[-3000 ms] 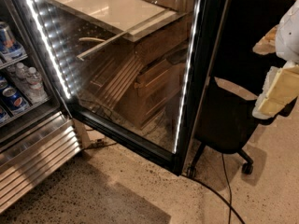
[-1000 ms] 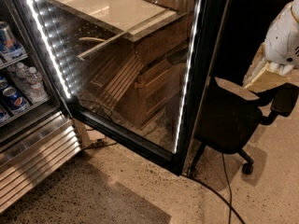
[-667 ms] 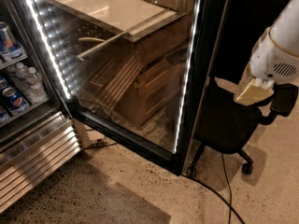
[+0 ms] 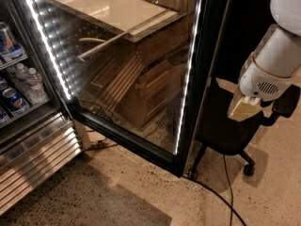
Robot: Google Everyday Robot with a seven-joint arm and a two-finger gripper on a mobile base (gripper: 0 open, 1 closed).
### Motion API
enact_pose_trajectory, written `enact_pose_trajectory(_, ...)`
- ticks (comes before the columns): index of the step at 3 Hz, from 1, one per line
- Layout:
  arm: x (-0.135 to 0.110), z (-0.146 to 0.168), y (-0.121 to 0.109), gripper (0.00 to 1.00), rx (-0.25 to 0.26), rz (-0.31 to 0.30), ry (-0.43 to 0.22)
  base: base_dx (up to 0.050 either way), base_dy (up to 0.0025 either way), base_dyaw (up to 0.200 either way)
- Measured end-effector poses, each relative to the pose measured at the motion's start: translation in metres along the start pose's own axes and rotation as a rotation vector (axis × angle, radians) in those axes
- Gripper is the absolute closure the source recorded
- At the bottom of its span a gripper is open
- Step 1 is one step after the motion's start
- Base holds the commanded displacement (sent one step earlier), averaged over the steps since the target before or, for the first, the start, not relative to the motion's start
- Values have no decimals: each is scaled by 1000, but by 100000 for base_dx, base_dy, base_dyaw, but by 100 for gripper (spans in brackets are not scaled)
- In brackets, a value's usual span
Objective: Close right fridge door
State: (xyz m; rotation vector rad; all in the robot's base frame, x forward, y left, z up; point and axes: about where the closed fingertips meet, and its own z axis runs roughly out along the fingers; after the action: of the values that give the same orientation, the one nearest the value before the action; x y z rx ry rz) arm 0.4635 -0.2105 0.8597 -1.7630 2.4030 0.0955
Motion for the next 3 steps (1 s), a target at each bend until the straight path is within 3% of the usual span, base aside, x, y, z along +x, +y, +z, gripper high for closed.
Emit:
enact_pose_trajectory(2,0,0,-1,100,-10,-2,-17,0,0,0)
enact_pose_trajectory(3,-1,-2,-7,100,-57,-11,-103,0,0,0)
